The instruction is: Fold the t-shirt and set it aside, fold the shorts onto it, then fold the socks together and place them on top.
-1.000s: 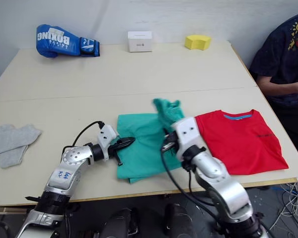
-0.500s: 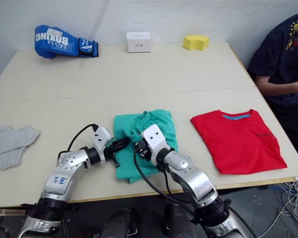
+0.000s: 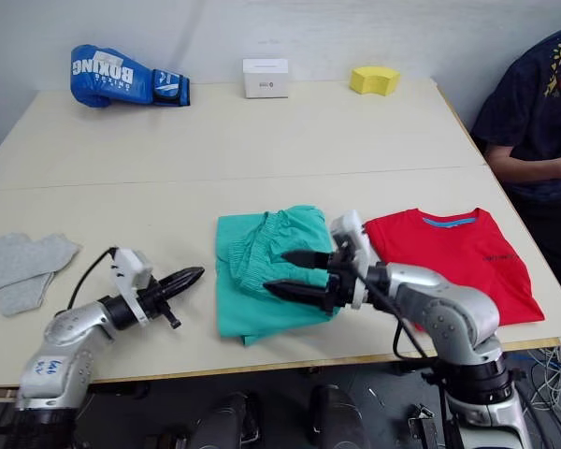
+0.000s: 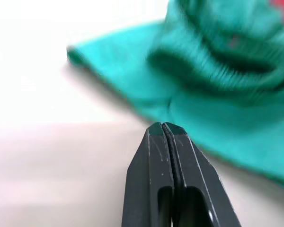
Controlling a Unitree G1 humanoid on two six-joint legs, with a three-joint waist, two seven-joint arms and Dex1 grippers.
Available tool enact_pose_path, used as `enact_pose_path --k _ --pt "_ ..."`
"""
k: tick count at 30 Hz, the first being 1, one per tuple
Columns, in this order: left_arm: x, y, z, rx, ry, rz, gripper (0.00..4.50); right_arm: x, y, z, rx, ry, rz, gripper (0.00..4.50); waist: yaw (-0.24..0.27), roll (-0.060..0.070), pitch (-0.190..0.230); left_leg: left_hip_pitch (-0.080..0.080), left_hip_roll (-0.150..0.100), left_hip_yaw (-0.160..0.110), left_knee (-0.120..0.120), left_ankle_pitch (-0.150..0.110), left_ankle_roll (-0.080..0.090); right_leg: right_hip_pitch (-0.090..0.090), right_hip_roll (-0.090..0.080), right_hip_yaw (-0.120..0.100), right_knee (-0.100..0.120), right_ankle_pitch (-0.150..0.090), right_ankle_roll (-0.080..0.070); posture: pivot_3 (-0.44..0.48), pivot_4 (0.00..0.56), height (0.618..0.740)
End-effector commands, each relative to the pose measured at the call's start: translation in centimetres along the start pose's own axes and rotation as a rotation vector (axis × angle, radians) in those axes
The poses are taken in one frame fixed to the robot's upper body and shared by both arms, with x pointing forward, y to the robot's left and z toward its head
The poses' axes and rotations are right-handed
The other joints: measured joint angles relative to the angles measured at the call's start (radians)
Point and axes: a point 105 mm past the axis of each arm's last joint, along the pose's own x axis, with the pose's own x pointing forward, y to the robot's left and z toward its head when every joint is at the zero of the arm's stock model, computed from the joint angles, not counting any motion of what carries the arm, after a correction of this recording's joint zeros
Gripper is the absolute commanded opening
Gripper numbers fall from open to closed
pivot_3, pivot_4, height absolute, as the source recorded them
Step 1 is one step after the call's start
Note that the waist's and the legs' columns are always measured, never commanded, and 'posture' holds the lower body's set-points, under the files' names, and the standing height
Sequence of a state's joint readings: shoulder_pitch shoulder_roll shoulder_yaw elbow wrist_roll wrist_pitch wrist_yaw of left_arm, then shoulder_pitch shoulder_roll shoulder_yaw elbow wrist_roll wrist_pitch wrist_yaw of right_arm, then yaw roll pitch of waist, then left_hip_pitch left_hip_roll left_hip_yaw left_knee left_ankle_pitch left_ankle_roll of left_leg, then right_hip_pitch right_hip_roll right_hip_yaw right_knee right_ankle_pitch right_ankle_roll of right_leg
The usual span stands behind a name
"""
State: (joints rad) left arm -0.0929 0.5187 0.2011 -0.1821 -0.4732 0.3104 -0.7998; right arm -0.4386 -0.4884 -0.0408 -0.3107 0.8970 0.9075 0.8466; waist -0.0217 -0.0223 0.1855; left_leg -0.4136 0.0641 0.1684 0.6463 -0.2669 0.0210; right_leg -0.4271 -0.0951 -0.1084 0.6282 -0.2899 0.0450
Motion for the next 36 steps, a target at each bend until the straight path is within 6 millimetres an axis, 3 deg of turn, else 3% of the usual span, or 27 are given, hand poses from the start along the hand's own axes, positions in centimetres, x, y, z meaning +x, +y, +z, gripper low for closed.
enact_pose_path --k 1,7,10,12,16,21,24,29,33,36 --pt "2.0 -2.3 3.7 0.058 -0.092 -0.192 0.0 -1.0 -2.9 1.6 -0.23 -0.021 -0.078 3.13 0.002 0.0 0.0 -0.001 0.0 0.0 0.0 0.0 0.0 0.0 0.0 0.0 -0.001 0.001 0.001 0.0 0.15 0.74" --pt "6.9 -3.6 2.7 0.179 0.013 -0.309 0.0 0.3 -6.8 0.0 -0.513 0.107 -0.019 1.07 -0.009 0.0 0.0 0.0 -0.002 0.005 0.0 0.006 0.003 -0.001 0.002 0.002 -0.002 0.003 0.004 0.0 0.15 0.74" --pt "8.4 -3.0 0.4 0.203 0.127 -0.266 0.0 1.3 -7.6 -1.1 -0.549 0.151 0.057 0.02 -0.015 0.0 0.0 0.001 -0.001 0.01 0.0 0.008 0.001 -0.002 0.005 0.001 0.0 0.003 0.004 0.0 0.15 0.74" --pt "8.3 -2.5 -1.2 0.326 0.231 -0.264 0.0 2.0 -7.4 -1.5 -0.525 0.129 0.127 0.02 -0.018 0.0 0.0 0.002 0.001 0.01 0.0 0.008 0.0 -0.002 0.006 0.001 0.0 0.003 0.004 0.0 0.15 0.74" --pt "8.2 -2.3 -2.5 0.246 0.263 -0.211 0.0 3.4 -8.6 -3.2 -0.497 0.2 0.163 0.02 -0.019 0.0 0.0 0.003 0.002 0.01 0.0 0.009 -0.001 -0.002 0.007 0.003 0.001 0.003 0.004 0.0 0.15 0.74" --pt "7.4 -2.0 -5.0 0.204 0.352 -0.13 0.0 3.4 -13.2 -1.8 -0.524 0.197 -0.14 0.02 -0.025 0.001 0.001 0.005 0.001 0.009 0.0 0.009 -0.001 -0.001 0.003 0.007 0.005 0.002 0.002 0.0 0.15 0.74" --pt "7.4 -2.3 -5.6 0.207 0.363 -0.143 0.0 3.2 -14.8 -0.6 -0.567 0.179 -0.287 0.02 -0.03 0.001 0.0 0.006 0.001 0.009 0.0 0.009 -0.002 -0.001 0.002 0.007 0.007 0.001 0.001 0.0 0.15 0.74" --pt "8.0 -2.0 -4.5 0.215 0.291 -0.132 0.0 2.4 -15.1 1.6 -0.594 0.072 -0.343 0.02 -0.032 0.001 0.001 0.007 0.001 0.008 0.0 0.01 -0.005 0.0 0.001 0.007 0.009 0.0 -0.001 0.0 0.15 0.74" --pt "8.6 -1.9 -1.8 0.192 0.159 -0.128 0.0 1.9 -12.8 2.5 -0.628 -0.036 -0.173 0.02 -0.031 0.001 0.001 0.007 0.001 0.008 0.0 0.011 -0.005 0.0 0.001 0.007 0.01 0.0 -0.001 0.0 0.15 0.74" --pt "8.9 -1.6 0.1 0.18 0.09 -0.122 0.0 1.2 -11.0 1.3 -0.651 -0.055 -0.075 0.02 -0.027 0.001 0.001 0.007 0.001 0.007 0.0 0.011 -0.004 0.0 0.002 0.006 0.01 0.0 -0.001 0.0 0.15 0.74"
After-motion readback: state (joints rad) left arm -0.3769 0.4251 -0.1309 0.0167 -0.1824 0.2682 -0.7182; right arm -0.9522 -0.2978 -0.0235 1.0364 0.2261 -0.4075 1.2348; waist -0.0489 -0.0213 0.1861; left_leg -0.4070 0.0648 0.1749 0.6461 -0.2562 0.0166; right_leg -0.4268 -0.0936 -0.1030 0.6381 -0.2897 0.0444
